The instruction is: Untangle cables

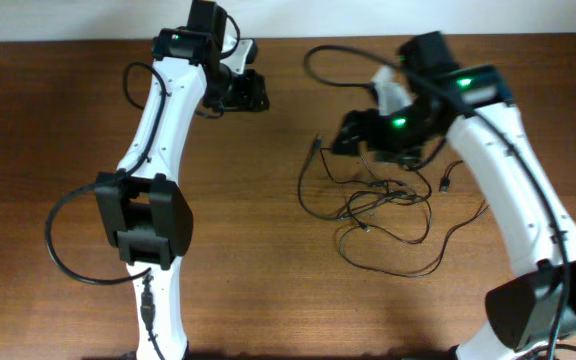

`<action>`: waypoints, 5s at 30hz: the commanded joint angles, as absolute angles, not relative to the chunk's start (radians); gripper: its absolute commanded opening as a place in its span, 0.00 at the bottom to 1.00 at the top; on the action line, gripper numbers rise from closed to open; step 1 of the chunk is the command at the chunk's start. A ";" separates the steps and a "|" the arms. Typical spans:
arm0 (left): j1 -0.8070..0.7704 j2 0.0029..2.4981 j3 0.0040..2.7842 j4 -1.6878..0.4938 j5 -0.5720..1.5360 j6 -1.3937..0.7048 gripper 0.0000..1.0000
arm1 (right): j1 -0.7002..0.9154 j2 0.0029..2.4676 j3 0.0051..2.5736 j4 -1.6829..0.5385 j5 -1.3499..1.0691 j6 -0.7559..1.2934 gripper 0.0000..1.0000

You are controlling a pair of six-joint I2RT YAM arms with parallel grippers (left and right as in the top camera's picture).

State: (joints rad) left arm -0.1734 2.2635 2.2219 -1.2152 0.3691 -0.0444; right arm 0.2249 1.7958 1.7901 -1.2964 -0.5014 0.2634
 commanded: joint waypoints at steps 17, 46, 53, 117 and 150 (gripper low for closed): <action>-0.707 2.238 2.209 -1.077 0.257 0.015 0.60 | -0.224 1.792 1.765 -1.374 -0.250 0.223 0.92; -0.659 2.342 2.223 -1.118 0.342 0.011 0.00 | -0.193 1.792 1.754 -1.393 -0.462 0.075 0.92; -0.465 2.181 2.223 -1.158 0.662 -0.036 0.00 | 0.010 1.792 1.750 -1.303 -0.506 0.107 0.92; -0.276 2.164 2.222 -1.306 0.375 -0.037 0.36 | 0.093 1.854 1.752 -1.242 -0.037 0.400 0.74; -0.715 2.556 2.222 -0.952 -0.006 -0.119 0.38 | -0.229 1.852 1.754 -1.341 -0.258 0.213 0.78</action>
State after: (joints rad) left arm -0.7197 2.5214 2.2158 -0.9390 0.0628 -0.1104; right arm -0.2329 1.8507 1.7554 -1.3361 -0.2504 0.2283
